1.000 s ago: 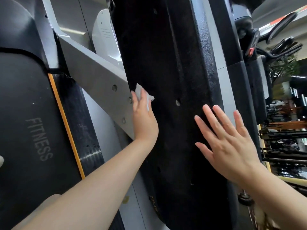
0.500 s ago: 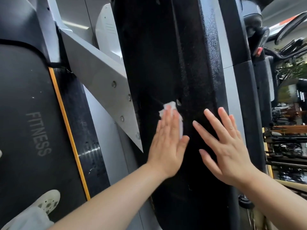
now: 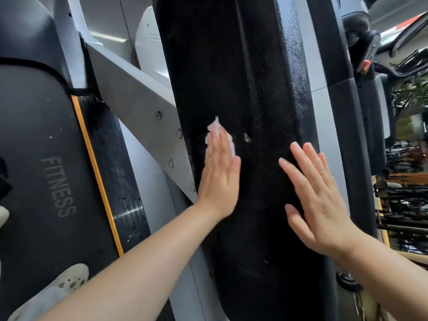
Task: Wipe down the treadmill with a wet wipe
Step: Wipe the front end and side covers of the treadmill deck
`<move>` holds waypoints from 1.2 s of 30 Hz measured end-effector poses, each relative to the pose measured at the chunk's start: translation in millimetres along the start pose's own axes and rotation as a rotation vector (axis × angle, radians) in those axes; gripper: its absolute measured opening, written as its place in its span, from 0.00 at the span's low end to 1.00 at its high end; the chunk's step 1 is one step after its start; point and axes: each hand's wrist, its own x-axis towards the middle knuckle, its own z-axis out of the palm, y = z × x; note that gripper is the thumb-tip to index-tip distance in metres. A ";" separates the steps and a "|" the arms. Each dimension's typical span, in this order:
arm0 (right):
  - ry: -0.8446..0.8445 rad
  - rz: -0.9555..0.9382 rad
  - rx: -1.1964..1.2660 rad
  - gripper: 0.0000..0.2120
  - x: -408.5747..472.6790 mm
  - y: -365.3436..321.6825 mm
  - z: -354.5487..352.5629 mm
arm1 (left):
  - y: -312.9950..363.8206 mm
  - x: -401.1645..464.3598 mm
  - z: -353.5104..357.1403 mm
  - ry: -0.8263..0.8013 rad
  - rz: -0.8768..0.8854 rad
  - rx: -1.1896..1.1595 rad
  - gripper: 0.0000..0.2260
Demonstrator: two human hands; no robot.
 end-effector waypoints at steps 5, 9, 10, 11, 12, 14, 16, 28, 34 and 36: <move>0.002 0.010 0.023 0.34 0.5 0.2 0.6 | -7.3 13.1 -2.7 0.083 -0.383 -0.160 0.24; 0.004 -0.004 0.018 0.34 -0.1 2.0 1.6 | 31.3 -46.6 28.8 -0.008 0.105 0.050 0.26; 0.009 -0.012 0.016 0.34 0.4 2.7 1.5 | 33.0 -58.6 35.1 -0.056 0.242 0.141 0.26; 0.011 -0.017 0.013 0.34 0.5 3.2 1.3 | 30.7 -62.3 37.1 -0.086 0.298 0.201 0.26; 0.008 -0.017 0.011 0.34 0.4 3.1 1.4 | 26.4 -61.3 36.0 -0.095 0.296 0.215 0.25; 0.006 -0.007 0.013 0.35 0.5 1.9 1.6 | 13.1 -52.3 31.1 -0.025 0.182 0.191 0.26; 0.011 -0.001 0.013 0.35 1.0 0.5 1.6 | -2.5 -35.9 22.6 0.056 -0.095 0.037 0.27; 0.024 -0.014 0.025 0.35 0.4 1.9 1.8 | 13.2 -78.0 46.7 -0.012 -0.037 0.131 0.28; 0.034 -0.003 0.045 0.35 0.9 0.8 2.2 | -13.6 -58.1 37.3 0.176 -0.482 -0.258 0.22; 0.037 -0.004 0.046 0.35 0.6 0.2 2.1 | -8.2 -90.7 46.9 0.137 -0.562 -0.278 0.19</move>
